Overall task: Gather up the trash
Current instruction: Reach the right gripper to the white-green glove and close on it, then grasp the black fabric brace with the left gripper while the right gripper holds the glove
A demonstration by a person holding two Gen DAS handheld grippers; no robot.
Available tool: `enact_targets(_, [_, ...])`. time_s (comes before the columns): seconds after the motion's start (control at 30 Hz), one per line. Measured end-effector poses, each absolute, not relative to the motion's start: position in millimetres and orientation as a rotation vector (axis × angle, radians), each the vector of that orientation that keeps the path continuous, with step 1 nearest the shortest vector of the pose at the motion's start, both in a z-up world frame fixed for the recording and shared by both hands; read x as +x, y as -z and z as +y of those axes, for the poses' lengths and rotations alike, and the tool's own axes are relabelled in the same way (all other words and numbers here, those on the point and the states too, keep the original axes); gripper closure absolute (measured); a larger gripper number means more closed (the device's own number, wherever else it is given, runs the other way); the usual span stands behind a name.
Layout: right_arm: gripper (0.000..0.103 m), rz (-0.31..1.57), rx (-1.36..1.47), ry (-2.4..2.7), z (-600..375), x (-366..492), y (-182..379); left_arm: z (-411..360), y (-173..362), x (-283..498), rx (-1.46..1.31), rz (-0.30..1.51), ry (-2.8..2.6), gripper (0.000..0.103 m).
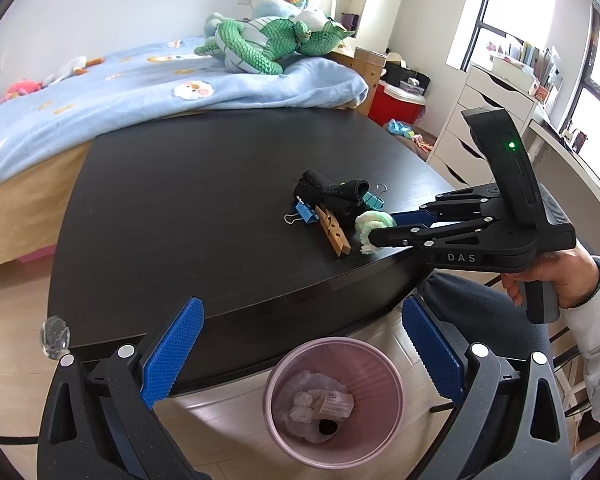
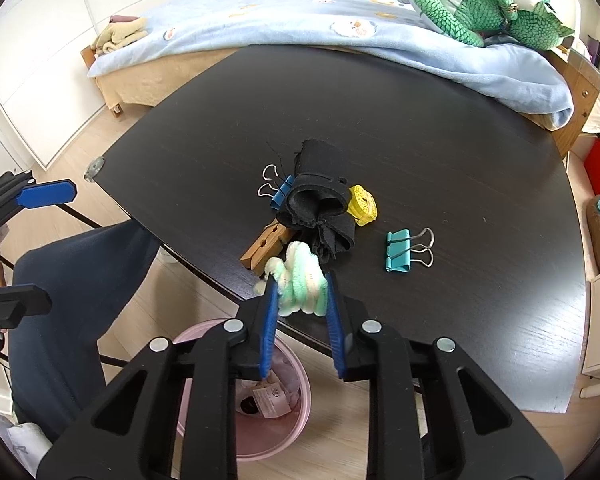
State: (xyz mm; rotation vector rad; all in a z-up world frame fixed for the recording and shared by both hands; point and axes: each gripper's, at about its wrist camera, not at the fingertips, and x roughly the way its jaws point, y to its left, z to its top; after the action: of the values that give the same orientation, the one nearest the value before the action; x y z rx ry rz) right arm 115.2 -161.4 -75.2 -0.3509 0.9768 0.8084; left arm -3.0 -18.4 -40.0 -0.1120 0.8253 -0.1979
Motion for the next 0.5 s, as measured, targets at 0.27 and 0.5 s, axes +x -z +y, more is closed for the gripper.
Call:
enact_targets(0.27, [0.081, 0.966, -0.292, -0.800, -180, 112, 60, -27, 28, 10, -0.055, 0.808, 0.223, 0.007])
enact_targets(0.5, [0.081, 0.956, -0.260, -0.781, -200, 113, 49, -36, 16, 33, -0.014, 0.805, 0.281, 0.007])
